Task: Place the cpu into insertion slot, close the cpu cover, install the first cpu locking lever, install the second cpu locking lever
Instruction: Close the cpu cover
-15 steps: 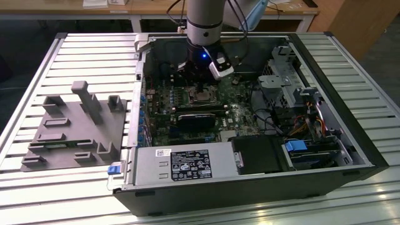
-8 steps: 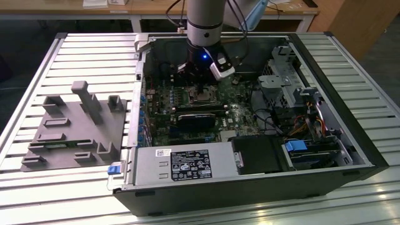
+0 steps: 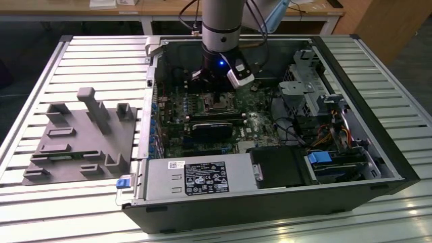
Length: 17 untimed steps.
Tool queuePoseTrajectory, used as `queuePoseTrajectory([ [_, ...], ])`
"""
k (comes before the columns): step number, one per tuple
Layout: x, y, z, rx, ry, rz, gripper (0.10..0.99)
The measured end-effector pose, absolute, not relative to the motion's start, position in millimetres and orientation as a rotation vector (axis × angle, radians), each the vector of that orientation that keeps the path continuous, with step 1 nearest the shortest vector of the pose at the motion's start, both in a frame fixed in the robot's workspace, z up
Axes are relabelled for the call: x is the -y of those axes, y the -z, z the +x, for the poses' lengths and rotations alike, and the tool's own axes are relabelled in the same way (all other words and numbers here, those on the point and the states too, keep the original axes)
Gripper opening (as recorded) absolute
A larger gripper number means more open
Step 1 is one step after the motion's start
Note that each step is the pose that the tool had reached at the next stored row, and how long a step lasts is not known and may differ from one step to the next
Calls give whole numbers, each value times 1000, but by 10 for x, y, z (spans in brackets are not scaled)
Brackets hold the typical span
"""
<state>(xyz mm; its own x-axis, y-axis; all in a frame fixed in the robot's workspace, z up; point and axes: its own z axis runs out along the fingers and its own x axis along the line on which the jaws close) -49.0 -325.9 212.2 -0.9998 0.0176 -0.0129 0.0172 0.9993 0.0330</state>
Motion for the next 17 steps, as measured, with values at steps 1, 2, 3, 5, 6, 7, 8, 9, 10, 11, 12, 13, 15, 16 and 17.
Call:
queuePoseTrajectory([
  [1,3260,-2121,-504,-3128,-51,27,102],
  [2,3260,-2121,-519,-3128,-51,27,102],
  [3,3259,-2121,-535,-3128,-51,27,102],
  [5,3259,-2120,-569,-3128,-51,27,102],
  [6,3259,-2119,-583,-3128,-52,27,102],
  [7,3259,-2118,-594,-3128,-52,27,102],
  [8,3259,-2117,-603,-3128,-52,27,102],
  [9,3259,-2115,-610,-3128,-52,27,102],
  [10,3259,-2111,-617,-3128,-51,27,102],
  [11,3259,-2105,-625,-3128,-51,27,102],
  [12,3259,-2099,-633,-3128,-51,27,102],
  [13,3260,-2095,-643,-3128,-51,27,102],
  [15,3259,-2087,-658,-3128,-51,27,102],
  [16,3259,-2082,-663,-3128,-52,27,102],
  [17,3259,-2076,-666,-3128,-52,27,102],
])
